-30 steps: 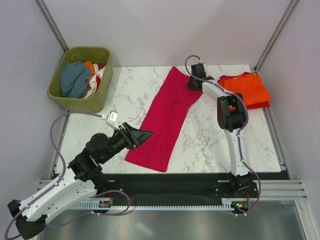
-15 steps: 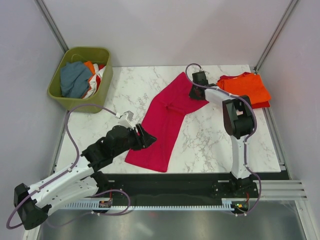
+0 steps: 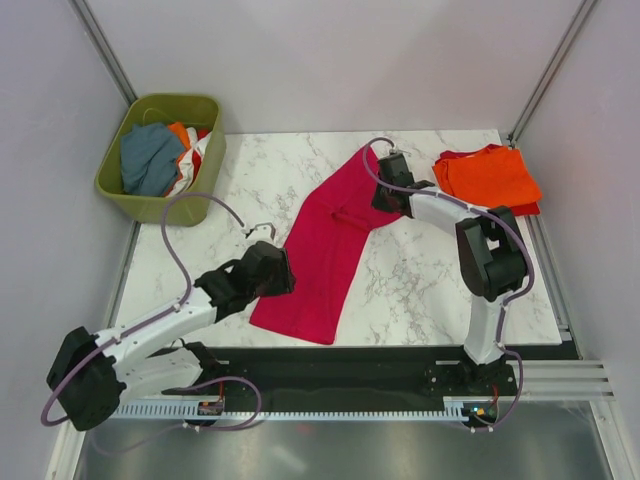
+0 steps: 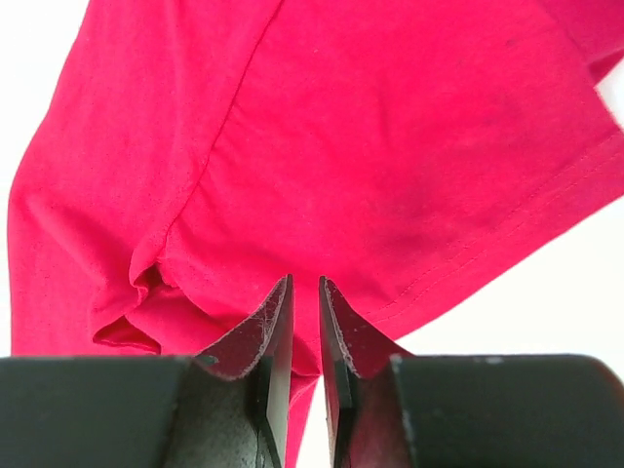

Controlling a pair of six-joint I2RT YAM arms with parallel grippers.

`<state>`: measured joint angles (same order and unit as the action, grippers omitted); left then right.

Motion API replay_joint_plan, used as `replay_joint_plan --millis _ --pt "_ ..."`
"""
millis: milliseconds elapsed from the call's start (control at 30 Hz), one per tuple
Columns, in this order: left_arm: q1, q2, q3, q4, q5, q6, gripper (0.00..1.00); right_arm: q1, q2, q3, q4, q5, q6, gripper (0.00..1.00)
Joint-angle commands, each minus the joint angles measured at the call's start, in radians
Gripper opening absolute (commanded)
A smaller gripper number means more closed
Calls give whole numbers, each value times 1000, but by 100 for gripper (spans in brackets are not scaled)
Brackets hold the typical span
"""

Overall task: Fold and stack the t-shirts
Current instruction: Fold the tshirt

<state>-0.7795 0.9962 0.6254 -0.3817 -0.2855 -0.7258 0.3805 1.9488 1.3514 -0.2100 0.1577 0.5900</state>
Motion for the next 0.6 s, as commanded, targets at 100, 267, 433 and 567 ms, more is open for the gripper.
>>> replay_joint_plan --millis 100,267,433,567 --pt "19 157 23 -49 20 42 58 -5 119 118 -34 52 19 23" --pt "22 242 13 -52 35 26 57 -5 232 265 -104 80 22 19" --pt "23 262 -35 -16 83 0 56 -3 340 371 -147 91 30 6" --pt "20 282 -81 55 160 -30 53 -6 421 483 -207 101 25 0"
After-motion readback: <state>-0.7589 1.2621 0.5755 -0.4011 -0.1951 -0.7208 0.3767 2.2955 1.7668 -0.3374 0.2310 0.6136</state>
